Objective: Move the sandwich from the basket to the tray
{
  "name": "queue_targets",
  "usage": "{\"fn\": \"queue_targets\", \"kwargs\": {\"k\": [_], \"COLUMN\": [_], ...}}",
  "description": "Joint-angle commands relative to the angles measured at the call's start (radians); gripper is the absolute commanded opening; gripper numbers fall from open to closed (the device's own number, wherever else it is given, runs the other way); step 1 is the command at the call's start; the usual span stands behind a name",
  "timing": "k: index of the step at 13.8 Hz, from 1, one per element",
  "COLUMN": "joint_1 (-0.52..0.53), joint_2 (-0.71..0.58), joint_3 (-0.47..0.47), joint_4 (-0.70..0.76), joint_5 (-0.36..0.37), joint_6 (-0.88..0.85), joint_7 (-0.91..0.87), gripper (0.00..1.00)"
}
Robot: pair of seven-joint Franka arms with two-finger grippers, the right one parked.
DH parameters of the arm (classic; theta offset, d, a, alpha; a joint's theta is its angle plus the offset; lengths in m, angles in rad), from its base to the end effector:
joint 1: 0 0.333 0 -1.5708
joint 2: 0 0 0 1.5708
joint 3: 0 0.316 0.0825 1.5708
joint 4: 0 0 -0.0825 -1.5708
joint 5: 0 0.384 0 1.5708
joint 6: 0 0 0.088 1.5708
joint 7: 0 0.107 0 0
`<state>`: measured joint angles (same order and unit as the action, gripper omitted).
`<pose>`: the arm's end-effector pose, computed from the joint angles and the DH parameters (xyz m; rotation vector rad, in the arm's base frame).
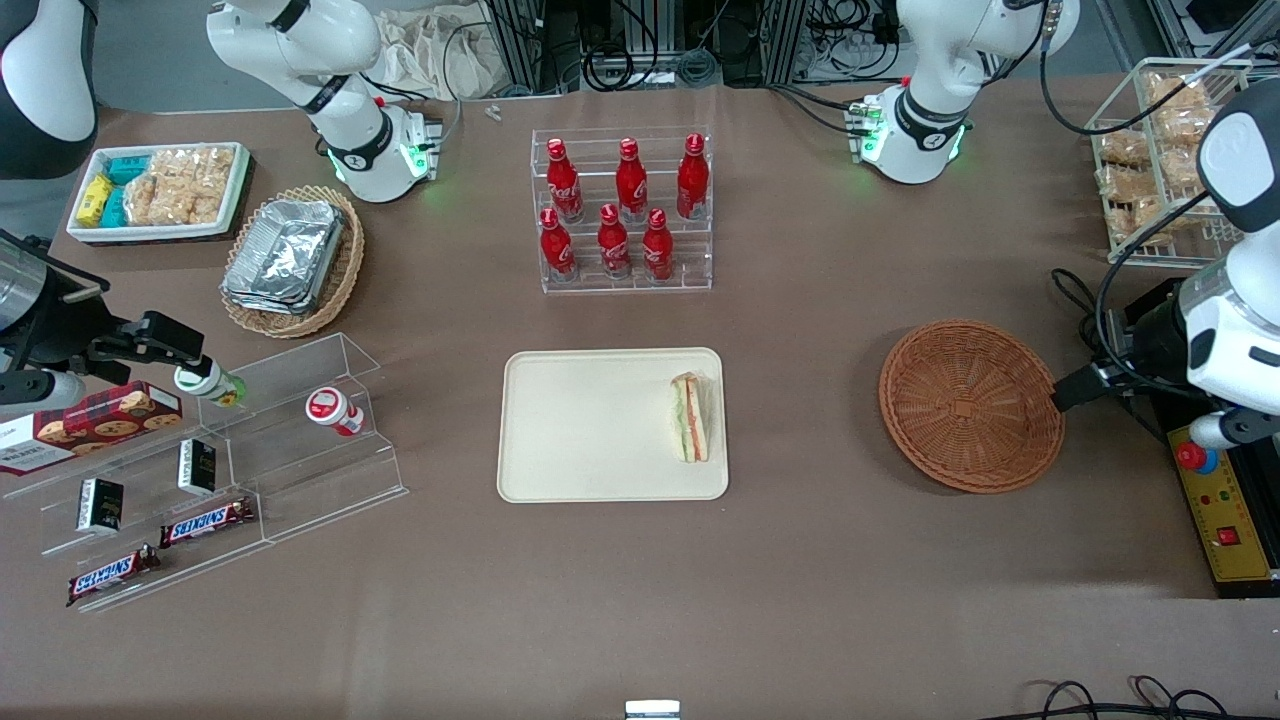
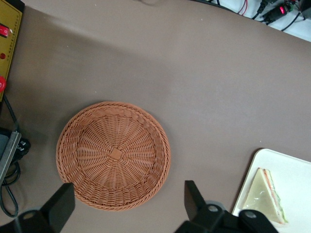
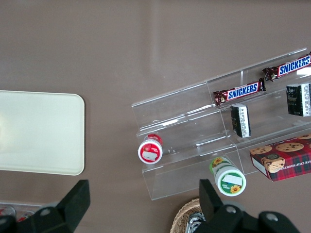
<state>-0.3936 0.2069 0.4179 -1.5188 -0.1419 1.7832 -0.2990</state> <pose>0.6285 -0.0206 0.5558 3.0299 0.5153 0.1030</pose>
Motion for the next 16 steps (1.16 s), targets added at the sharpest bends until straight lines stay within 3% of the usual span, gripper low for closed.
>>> {"fn": "queue_targets", "kwargs": {"k": [1, 5, 7, 9, 11, 16], "joint_1": [0.165, 0.235, 0.345, 0.424, 0.421, 0.409], "joint_2": [0.055, 0.072, 0.072, 0.069, 0.065, 0.065], "joint_3": [-0.135, -0.18, -0.296, -0.414, -0.453, -0.493], "joint_4": [0.087, 0.111, 0.109, 0.111, 0.109, 0.109], "joint_5": [-0.015, -0.016, -0.01, 0.072, 0.168, 0.186], "joint_6": [-0.016, -0.016, -0.016, -0.018, -0.025, -0.028], "joint_7": [0.015, 0.009, 0.009, 0.0, -0.055, -0.15], "gripper": [1.0, 1.0, 1.0, 1.0, 1.0, 1.0]}}
